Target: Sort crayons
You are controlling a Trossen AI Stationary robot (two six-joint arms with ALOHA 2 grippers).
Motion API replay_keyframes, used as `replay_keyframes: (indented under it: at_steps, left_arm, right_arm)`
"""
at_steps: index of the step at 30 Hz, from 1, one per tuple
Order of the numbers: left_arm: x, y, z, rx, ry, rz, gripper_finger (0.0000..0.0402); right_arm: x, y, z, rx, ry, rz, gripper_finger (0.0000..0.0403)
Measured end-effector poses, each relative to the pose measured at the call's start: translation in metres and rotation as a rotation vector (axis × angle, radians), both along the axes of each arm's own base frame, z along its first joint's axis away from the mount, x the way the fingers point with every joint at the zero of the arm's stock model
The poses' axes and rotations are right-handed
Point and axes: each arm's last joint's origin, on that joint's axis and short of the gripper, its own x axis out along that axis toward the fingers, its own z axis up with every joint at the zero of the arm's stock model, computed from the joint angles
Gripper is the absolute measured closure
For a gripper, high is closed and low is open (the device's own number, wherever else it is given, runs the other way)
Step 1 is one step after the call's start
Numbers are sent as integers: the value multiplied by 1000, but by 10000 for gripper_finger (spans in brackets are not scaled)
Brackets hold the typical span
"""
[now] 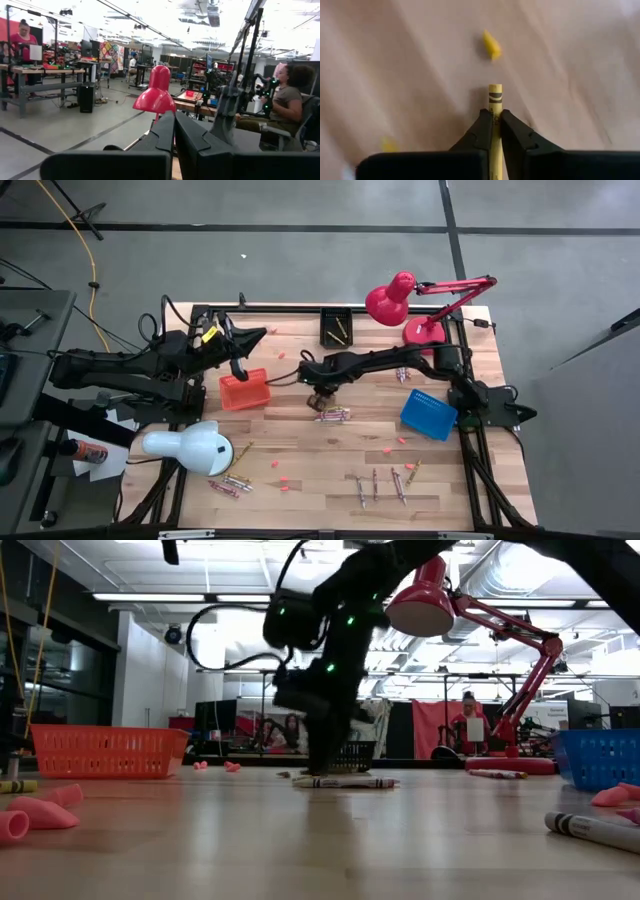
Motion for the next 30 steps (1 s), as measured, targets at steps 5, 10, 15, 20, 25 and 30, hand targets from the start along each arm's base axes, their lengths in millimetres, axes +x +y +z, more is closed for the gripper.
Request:
replay_keyframes:
  at_steps: [5,10,15,20,25,30]
  left_arm:
    - [0,1,0,-7,0,32,398]
    - [0,1,0,-5,2,41,398]
    - [-1,2,0,-1,4,47,398]
    - [-1,4,0,-1,4,58,398]
    - [-1,4,0,-1,3,59,398]
    - [-1,4,0,-1,2,59,398]
  right_arm:
    - [-14,0,57,-88,-137,121,398]
    - [-62,2,78,-127,-248,116,400]
    - [-122,10,77,-66,-462,46,401]
    - [-145,15,85,-80,-733,34,402]
    - [-137,13,86,-141,-739,86,402]
    - [-105,6,83,-421,-609,263,402]
